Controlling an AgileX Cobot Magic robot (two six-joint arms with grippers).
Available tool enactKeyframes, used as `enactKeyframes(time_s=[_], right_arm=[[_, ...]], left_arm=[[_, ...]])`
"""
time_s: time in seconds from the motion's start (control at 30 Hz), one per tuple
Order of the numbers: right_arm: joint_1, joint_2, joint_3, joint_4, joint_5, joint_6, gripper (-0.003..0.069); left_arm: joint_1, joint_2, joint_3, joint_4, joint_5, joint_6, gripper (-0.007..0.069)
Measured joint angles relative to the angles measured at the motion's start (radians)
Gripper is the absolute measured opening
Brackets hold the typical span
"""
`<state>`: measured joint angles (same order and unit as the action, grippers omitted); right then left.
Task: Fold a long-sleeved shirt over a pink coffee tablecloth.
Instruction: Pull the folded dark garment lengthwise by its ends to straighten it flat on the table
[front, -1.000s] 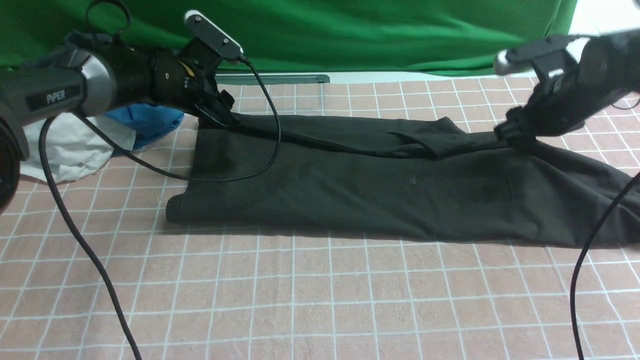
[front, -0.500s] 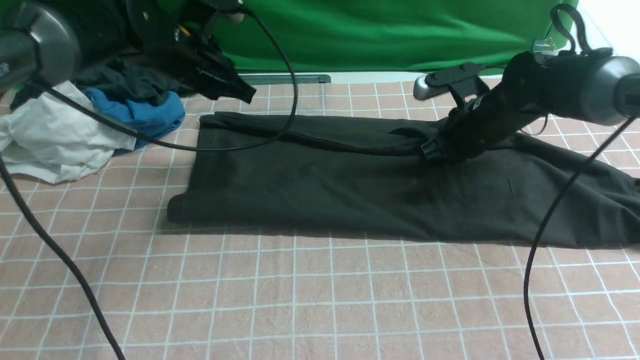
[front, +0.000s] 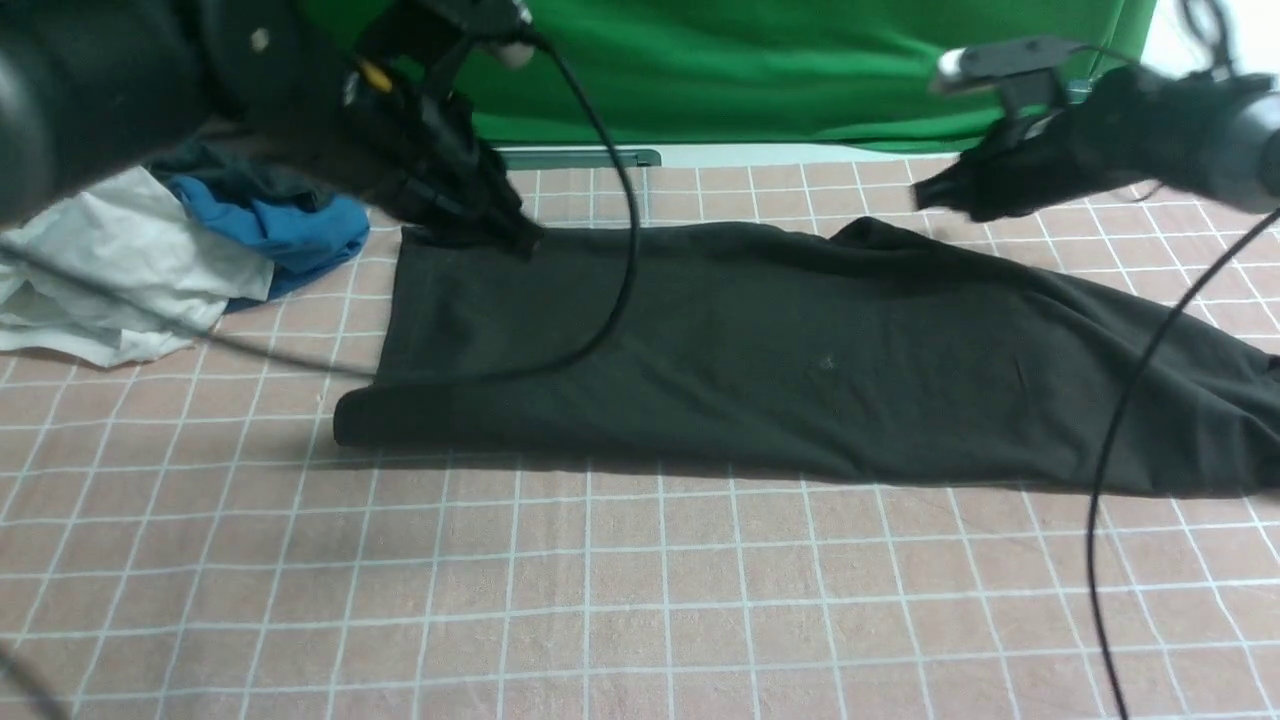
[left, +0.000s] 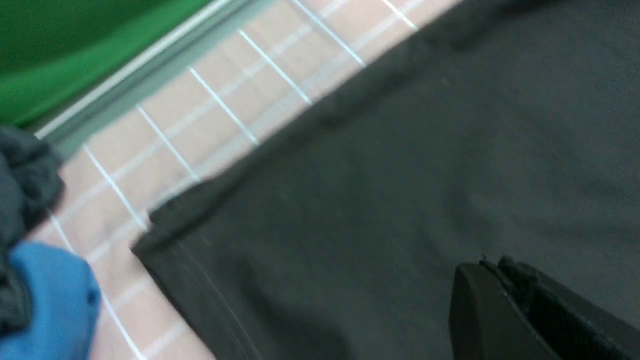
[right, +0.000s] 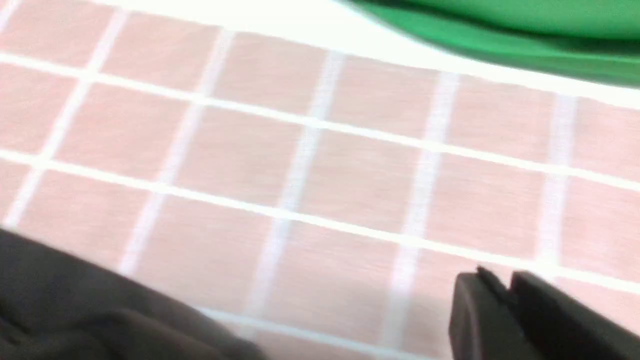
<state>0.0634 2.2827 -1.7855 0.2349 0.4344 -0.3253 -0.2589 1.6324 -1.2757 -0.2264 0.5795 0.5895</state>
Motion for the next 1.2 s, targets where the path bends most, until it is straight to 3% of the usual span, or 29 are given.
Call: enactKeyframes(time_s=[0.17, 0.37, 0.5, 0.67, 0.77, 0.87, 1.03, 1.2], right_arm=[[-0.023, -0.142, 0.004, 0.0, 0.18, -0.009, 0.0083], [0.097, -0.18, 0.004, 0.133, 0.385, -0.108, 0.0083], [0.213, -0.097, 0.008, 0.172, 0.318, -0.158, 0.0083], [0.247, -0.007, 0.008, 0.178, 0.088, -0.164, 0.0083], [0.222, 0.042, 0.009, 0.178, -0.1, -0.164, 0.0086], [0.188, 0.048, 0.006, 0.178, -0.149, -0.164, 0.0092], [0.074, -0.039, -0.016, 0.166, 0.032, -0.145, 0.01], [-0.008, -0.246, 0.037, 0.056, 0.242, -0.056, 0.0104]], left_arm=[[0.0, -0.123, 0.108, -0.005, 0.001, -0.025, 0.0017], [0.0, -0.23, 0.178, -0.008, 0.046, -0.068, 0.0017], [0.0, -0.314, 0.256, -0.047, 0.05, -0.075, 0.0017], [-0.023, -0.417, 0.354, -0.071, 0.053, -0.074, 0.0017], [-0.048, -0.515, 0.428, -0.08, 0.055, -0.074, 0.0017], [-0.051, -0.592, 0.475, -0.083, 0.057, -0.074, 0.0017], [-0.051, -0.725, 0.545, -0.057, 0.061, -0.074, 0.0017], [-0.051, -0.794, 0.582, -0.055, 0.049, -0.074, 0.0017]])
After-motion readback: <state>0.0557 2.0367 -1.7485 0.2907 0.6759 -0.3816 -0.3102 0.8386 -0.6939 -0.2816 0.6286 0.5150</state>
